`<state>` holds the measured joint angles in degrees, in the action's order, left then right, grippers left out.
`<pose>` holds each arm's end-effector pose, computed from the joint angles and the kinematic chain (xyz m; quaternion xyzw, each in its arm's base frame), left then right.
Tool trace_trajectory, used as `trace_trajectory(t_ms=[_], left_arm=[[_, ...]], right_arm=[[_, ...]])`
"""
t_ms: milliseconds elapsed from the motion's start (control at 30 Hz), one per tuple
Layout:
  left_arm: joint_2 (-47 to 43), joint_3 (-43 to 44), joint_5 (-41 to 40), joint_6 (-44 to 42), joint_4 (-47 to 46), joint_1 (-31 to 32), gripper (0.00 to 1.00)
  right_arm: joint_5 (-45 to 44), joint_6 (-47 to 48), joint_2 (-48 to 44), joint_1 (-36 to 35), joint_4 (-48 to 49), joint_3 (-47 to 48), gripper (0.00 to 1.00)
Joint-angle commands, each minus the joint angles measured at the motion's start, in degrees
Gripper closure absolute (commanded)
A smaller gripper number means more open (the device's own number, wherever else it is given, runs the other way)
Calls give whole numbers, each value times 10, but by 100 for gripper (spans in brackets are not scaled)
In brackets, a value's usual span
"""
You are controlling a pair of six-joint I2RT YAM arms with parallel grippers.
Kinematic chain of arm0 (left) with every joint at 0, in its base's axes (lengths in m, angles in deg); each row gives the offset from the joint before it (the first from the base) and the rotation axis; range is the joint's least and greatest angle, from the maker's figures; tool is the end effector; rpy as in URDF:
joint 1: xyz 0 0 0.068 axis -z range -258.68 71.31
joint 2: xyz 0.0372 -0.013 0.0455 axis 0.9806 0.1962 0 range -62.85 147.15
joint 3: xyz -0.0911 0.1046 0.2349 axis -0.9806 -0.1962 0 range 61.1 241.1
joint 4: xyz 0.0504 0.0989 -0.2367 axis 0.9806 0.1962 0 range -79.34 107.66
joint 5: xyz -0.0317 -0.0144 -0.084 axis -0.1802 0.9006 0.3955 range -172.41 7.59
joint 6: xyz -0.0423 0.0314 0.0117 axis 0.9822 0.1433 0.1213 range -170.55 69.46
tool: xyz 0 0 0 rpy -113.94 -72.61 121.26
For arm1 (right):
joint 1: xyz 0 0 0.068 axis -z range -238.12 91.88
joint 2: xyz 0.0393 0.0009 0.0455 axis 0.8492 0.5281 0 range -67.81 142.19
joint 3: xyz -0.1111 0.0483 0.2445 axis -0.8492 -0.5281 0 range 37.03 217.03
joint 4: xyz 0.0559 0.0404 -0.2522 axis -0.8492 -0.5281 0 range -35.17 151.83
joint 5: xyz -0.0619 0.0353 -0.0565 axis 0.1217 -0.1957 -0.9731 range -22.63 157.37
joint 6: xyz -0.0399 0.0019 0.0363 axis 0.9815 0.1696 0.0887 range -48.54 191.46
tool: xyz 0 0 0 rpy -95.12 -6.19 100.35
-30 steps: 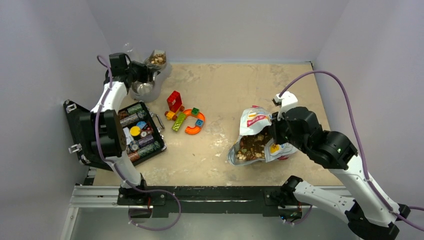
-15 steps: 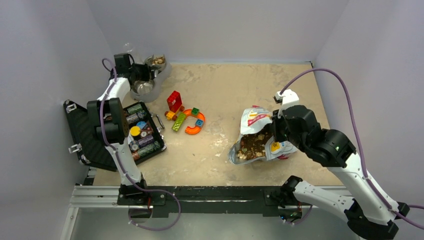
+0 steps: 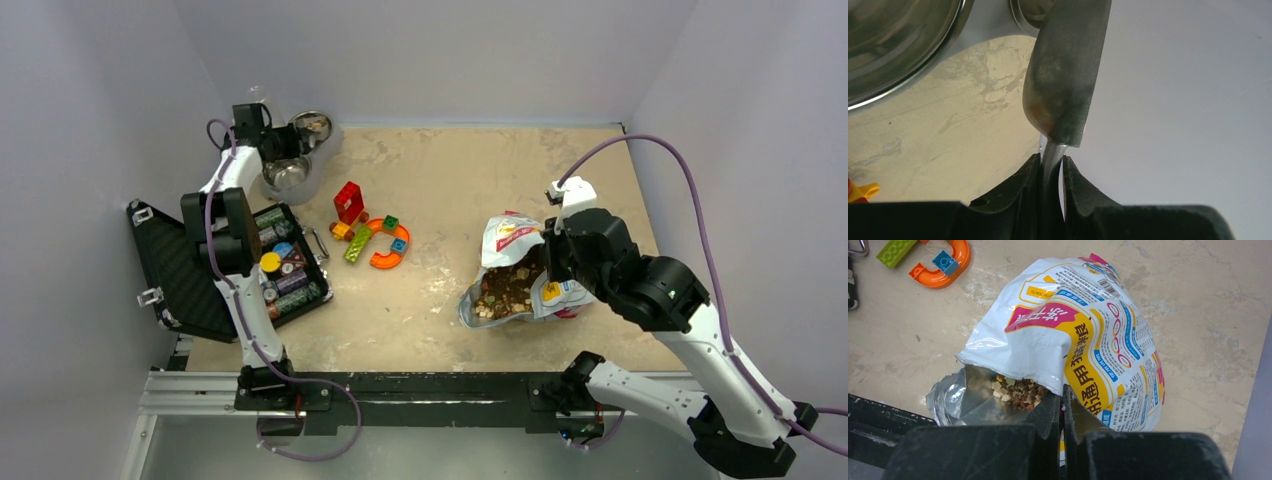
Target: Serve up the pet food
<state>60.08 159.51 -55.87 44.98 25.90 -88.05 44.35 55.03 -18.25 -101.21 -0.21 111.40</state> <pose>0.4887 0.0645 0.2201 -0.6392 0.6144 -0.4340 0.1598 0.1053 0.0792 0.4071 -0.1161 0.8746 0.0609 0.4667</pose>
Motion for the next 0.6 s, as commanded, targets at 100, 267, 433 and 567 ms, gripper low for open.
trace_trajectory(t_ms=[100,267,433,567], left_arm=[[3,74,12,65,89,-5,100],[26,118,21,89,140,-6,100],[31,136,12,120,178,-6,100],[38,161,12,153,225,-6,100]], right_arm=[[-34,14,5,2,67,27,100],[-33,13,4,2,67,27,100],[-32,8,3,2,64,27,100],[-33,7,3,3,62,29,100]])
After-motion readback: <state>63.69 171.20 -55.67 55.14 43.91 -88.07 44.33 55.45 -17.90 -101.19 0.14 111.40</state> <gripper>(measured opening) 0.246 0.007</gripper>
